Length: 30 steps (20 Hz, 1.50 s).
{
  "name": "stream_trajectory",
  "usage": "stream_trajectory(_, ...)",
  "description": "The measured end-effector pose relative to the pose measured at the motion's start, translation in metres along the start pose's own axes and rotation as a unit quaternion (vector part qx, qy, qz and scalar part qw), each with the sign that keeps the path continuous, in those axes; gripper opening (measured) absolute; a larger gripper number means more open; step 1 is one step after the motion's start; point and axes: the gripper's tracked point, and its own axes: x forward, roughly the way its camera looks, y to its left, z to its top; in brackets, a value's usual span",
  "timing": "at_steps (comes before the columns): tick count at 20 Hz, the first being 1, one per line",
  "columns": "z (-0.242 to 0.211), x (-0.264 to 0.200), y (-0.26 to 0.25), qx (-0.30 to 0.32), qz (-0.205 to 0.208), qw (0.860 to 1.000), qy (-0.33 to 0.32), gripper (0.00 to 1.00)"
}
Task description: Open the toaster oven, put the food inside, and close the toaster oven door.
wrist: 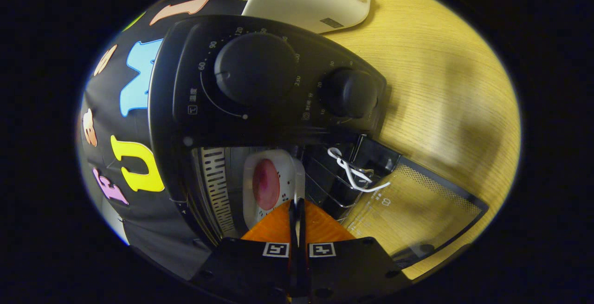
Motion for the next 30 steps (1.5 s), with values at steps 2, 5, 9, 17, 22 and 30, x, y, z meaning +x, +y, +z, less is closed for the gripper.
stream_trajectory(2,-0.007,0.006,0.003,0.01,-0.008,1.0,0.01,0.02)
stream_trajectory(5,-0.011,0.012,0.009,0.009,-0.003,1.0,0.006,0.05)
stream_trajectory(9,-0.015,0.007,0.012,0.003,0.006,1.0,0.011,0.11)
stream_trajectory(17,-0.034,-0.028,0.012,-0.034,0.008,0.999,0.038,0.91)
stream_trajectory(22,-0.053,-0.062,-0.005,-0.103,-0.005,0.993,0.063,0.98)
stream_trajectory(30,-0.085,-0.12,-0.032,-0.231,-0.02,0.969,0.086,0.98)
